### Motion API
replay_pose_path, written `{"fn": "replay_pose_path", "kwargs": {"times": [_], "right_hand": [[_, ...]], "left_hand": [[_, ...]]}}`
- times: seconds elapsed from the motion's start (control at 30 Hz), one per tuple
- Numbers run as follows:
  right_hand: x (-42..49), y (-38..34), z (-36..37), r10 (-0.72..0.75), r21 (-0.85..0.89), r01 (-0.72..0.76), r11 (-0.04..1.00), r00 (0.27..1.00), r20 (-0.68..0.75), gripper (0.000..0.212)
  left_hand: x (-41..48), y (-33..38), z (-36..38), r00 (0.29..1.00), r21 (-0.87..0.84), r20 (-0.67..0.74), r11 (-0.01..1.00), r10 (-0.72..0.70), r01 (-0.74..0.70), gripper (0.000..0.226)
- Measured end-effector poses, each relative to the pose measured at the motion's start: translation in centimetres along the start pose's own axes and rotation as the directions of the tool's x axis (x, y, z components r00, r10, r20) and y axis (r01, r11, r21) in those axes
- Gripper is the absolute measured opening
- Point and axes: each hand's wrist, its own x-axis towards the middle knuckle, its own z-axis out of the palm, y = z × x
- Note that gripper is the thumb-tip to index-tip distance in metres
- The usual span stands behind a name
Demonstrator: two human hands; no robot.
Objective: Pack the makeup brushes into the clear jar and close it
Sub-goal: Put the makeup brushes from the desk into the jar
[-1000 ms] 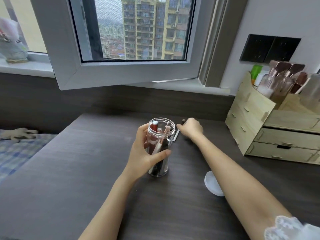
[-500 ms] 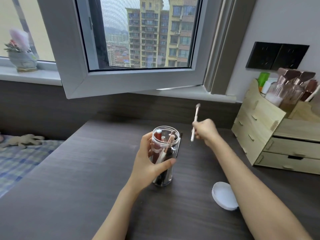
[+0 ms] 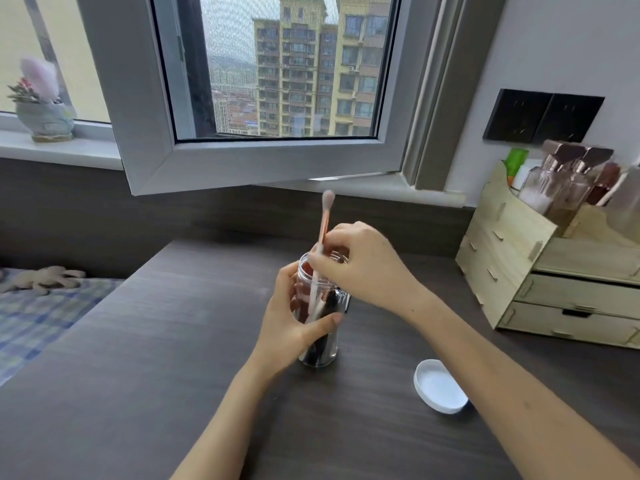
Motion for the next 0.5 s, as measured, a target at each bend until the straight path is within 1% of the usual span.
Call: {"fn": "replay_pose_path", "kwargs": {"times": [0.03,0.07,0.1,0.13,0.2,0.23,0.27,0.3,0.33,0.37,0.4,0.43,0.47,0.5], "right_hand": [[-0.1,0.2,0.2,-0.006,-0.024,0.007,1.000,0.999,0.050,0.029],[-0.2,0.3,0.3,-0.003,0.004,0.002,1.000,0.995,0.097,0.029],[-0.2,0.4,0.1,0.011,0.091,-0.024,0.996,0.990,0.137,0.027],[-0.2,0.6,-0.2,0.026,0.221,-0.065,0.973,0.984,0.174,0.024],[0.1,1.4,-1.0,0.032,0.508,-0.140,0.850,0.976,0.216,0.017],[0.4,2.1,-1.2,0.058,0.591,-0.158,0.791,0.981,0.186,0.019],[0.9,3.1,-1.2,0.124,0.636,-0.176,0.752,0.984,0.127,0.024],[1.4,4.2,-0.9,0.228,0.647,-0.209,0.733,0.972,0.055,0.030],[1.9,5.4,-0.3,0.341,0.624,-0.260,0.737,0.940,-0.011,0.032],[2.4,6.7,0.5,0.442,0.563,-0.335,0.755,0.895,-0.061,0.033],[2.9,7.9,1.6,0.512,0.452,-0.425,0.784,0.855,-0.084,0.034],[3.3,9.1,2.8,0.559,0.288,-0.519,0.805,0.826,-0.073,0.034],[3.5,10.0,4.0,0.599,0.103,-0.593,0.798,0.800,-0.035,0.036],[3.6,10.6,5.2,0.641,-0.060,-0.639,0.767,0.768,0.008,0.037]], "left_hand": [[0.0,0.1,0.0,1.000,0.005,0.001,1.000,0.005,-0.005,0.074],[0.0,0.1,0.0,1.000,0.012,0.001,1.000,0.008,-0.008,0.074],[0.0,0.1,-0.1,1.000,0.020,-0.001,1.000,0.010,-0.010,0.073],[0.0,0.0,-0.1,1.000,0.028,-0.006,1.000,0.010,-0.009,0.072],[0.0,-0.1,-0.1,1.000,0.039,-0.018,0.999,0.006,-0.005,0.070],[0.0,-0.1,-0.1,1.000,0.044,-0.020,0.999,0.005,-0.004,0.070],[0.0,-0.2,-0.1,1.000,0.049,-0.021,0.999,0.006,-0.005,0.070],[0.0,-0.3,-0.1,1.000,0.054,-0.021,0.999,0.008,-0.007,0.071],[0.0,-0.3,-0.1,1.000,0.058,-0.020,0.998,0.010,-0.008,0.072],[0.0,-0.4,-0.1,1.000,0.060,-0.017,0.998,0.010,-0.009,0.072],[0.0,-0.5,-0.1,1.000,0.061,-0.015,0.998,0.012,-0.011,0.073],[0.0,-0.5,0.0,1.000,0.062,-0.012,0.998,0.013,-0.012,0.073],[0.0,-0.6,-0.1,1.000,0.063,-0.010,0.998,0.013,-0.013,0.073],[0.0,-0.5,-0.1,1.000,0.063,-0.010,0.998,0.013,-0.012,0.073]]}}
